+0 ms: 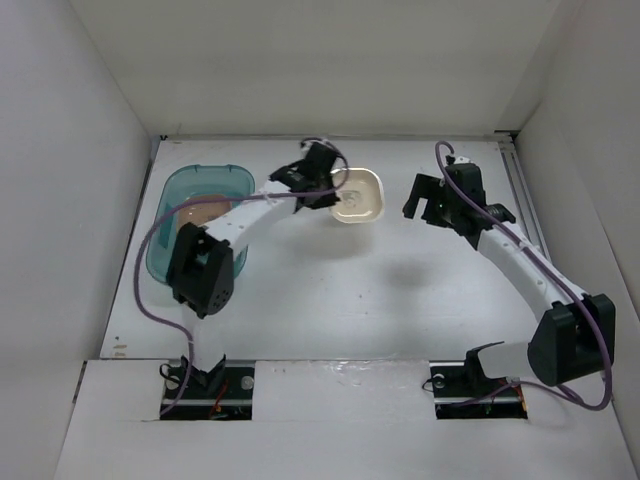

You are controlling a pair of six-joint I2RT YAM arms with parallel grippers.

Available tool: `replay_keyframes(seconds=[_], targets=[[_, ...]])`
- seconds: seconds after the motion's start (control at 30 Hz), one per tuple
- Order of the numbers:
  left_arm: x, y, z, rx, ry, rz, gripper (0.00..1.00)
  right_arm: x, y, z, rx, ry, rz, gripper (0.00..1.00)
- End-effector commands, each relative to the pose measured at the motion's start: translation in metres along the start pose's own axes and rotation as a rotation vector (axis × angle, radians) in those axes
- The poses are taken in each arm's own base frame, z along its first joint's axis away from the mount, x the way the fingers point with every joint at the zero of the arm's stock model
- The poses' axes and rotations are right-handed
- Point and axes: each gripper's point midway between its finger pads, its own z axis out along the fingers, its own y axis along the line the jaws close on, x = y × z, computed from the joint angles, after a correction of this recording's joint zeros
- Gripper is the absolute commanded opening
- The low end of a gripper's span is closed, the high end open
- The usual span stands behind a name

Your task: Place the plates into the plastic bin on the countertop

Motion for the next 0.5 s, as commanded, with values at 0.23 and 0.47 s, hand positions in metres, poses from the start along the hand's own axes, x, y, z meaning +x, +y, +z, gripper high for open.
replay_keyframes(seconds=[0.23, 0.47], targets=[[-0.097, 0.261, -0.137, -0.191, -0.413, -0.710, 0.00, 0.017, 0.043, 0.016, -0.187, 0.016, -0.018, 1.00], [-0.060, 0.322, -0.162, -0.159, -0.633, -1.168, 0.00, 0.040, 0.080, 0.017, -0.293, 0.072, -0.061, 1.00]])
